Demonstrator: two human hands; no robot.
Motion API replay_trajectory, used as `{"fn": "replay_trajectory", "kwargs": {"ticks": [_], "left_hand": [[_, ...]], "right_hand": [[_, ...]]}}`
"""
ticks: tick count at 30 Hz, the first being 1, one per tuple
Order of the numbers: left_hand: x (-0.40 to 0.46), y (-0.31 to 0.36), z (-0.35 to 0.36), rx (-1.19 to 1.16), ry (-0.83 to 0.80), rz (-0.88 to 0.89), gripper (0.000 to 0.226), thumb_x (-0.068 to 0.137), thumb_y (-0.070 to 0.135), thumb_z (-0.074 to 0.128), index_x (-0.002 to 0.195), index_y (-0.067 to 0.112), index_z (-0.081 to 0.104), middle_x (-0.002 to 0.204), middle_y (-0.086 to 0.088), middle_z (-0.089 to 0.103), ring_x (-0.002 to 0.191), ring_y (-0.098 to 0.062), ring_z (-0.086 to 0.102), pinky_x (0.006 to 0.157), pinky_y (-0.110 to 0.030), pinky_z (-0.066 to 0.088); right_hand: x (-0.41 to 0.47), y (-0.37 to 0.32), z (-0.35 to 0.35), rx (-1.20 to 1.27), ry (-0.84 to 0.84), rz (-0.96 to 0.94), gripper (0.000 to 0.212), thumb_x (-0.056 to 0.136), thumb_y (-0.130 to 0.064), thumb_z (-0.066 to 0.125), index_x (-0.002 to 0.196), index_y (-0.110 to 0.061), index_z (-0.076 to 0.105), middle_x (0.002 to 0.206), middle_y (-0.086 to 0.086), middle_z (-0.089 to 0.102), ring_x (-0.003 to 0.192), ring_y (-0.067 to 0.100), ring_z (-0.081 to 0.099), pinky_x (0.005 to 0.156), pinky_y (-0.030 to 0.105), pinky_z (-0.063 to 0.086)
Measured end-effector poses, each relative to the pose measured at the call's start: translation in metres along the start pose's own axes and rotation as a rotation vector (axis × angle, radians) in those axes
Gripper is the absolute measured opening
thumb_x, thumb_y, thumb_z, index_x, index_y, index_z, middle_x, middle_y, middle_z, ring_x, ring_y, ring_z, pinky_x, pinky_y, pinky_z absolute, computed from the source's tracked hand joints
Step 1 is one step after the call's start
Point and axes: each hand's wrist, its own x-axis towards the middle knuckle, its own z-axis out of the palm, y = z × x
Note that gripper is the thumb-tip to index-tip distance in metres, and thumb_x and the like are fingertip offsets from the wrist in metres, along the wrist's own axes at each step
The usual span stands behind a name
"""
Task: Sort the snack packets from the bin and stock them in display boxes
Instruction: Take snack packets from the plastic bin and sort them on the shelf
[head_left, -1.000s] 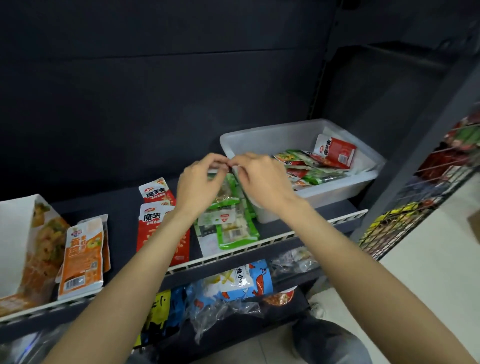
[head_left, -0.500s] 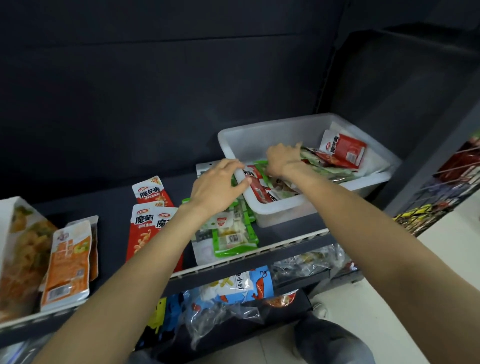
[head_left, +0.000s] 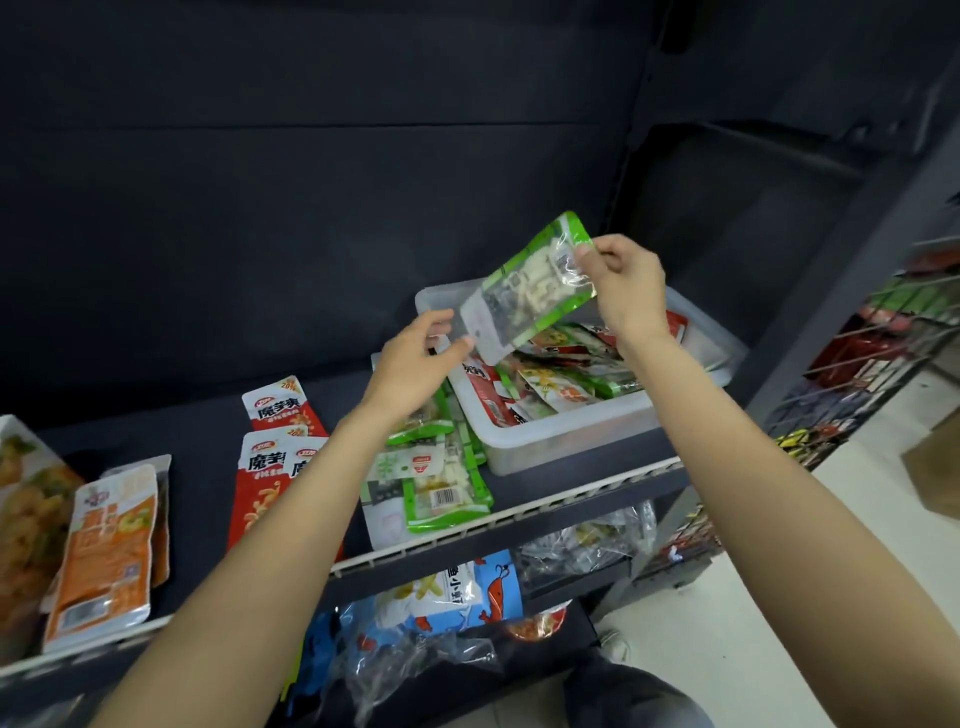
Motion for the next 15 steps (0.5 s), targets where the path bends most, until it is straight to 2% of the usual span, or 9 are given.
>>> {"fn": "replay_trajectory", "kwargs": {"ticks": [2,4,5,7,9,11,13,15], "left_hand": [[-0.005,0.010,-0.001,-0.211,0.022,-0.065,0.047,0.093,0.039,0.056,0.135,0.021,0.046,0.127,0.004,0.052,0.114,-0.012,0.053,0.095,-0.029,0.046],[-0.014,0.018,-0.005,-0.501,-0.013,-0.153,0.045,0.094,0.039,0.053,0.134,0.019,0.046,0.127,0.002,0.054,0.110,-0.016,0.061,0.090,-0.030,0.052],[-0.018,0.018,-0.009,-0.653,-0.020,-0.175,0.043,0.094,0.036,0.054,0.132,0.017,0.047,0.125,0.002,0.057,0.106,-0.018,0.064,0.087,-0.029,0.054],[-0.023,0.009,-0.022,-0.837,0.065,-0.177,0.042,0.092,0.027,0.060,0.129,0.014,0.047,0.118,-0.001,0.063,0.101,-0.017,0.067,0.081,-0.025,0.055],[-0.024,-0.009,-0.041,-0.865,0.209,-0.190,0.051,0.087,0.012,0.066,0.133,0.012,0.043,0.118,-0.004,0.064,0.098,-0.014,0.066,0.074,-0.020,0.054],[-0.022,-0.030,-0.058,-0.806,0.356,-0.220,0.065,0.081,-0.002,0.069,0.136,0.009,0.036,0.124,-0.010,0.058,0.103,-0.016,0.063,0.072,-0.019,0.055],[-0.017,-0.048,-0.067,-0.719,0.453,-0.248,0.067,0.079,-0.004,0.071,0.133,0.008,0.033,0.126,-0.012,0.055,0.110,-0.020,0.060,0.076,-0.021,0.055],[-0.011,-0.063,-0.066,-0.634,0.440,-0.281,0.063,0.082,0.005,0.071,0.132,0.009,0.033,0.127,-0.011,0.056,0.111,-0.019,0.059,0.079,-0.025,0.055]], "right_hand": [[-0.015,-0.024,-0.003,0.100,0.037,-0.062,0.011,0.095,-0.022,0.056,0.086,-0.018,0.060,0.070,-0.008,0.060,0.064,-0.002,0.052,0.062,0.015,0.041],[-0.033,-0.039,0.005,0.199,0.031,-0.048,0.005,0.095,-0.018,0.057,0.091,-0.016,0.059,0.073,-0.005,0.063,0.065,0.000,0.055,0.063,0.019,0.044],[-0.044,-0.044,0.012,0.232,-0.016,-0.028,0.004,0.093,-0.015,0.059,0.097,-0.015,0.057,0.080,-0.002,0.066,0.070,0.004,0.059,0.067,0.025,0.050],[-0.070,-0.047,0.030,0.171,-0.153,-0.024,0.032,0.088,-0.007,0.063,0.116,-0.018,0.051,0.100,0.008,0.067,0.083,0.013,0.062,0.080,0.036,0.052],[-0.096,-0.044,0.049,-0.041,-0.292,-0.087,0.055,0.084,-0.005,0.066,0.132,-0.021,0.044,0.110,0.006,0.062,0.090,0.015,0.054,0.076,0.027,0.043],[-0.116,-0.033,0.074,-0.169,-0.370,-0.112,0.056,0.082,-0.012,0.072,0.132,-0.020,0.048,0.111,0.002,0.064,0.085,0.014,0.060,0.070,0.021,0.039],[-0.134,-0.023,0.102,-0.157,-0.341,-0.068,0.051,0.083,-0.015,0.072,0.130,-0.019,0.052,0.113,0.002,0.066,0.073,0.010,0.060,0.069,0.017,0.038],[-0.148,-0.016,0.130,-0.107,-0.242,-0.045,0.050,0.087,-0.009,0.066,0.133,-0.018,0.049,0.119,0.004,0.063,0.081,0.011,0.061,0.074,0.016,0.039]]}}
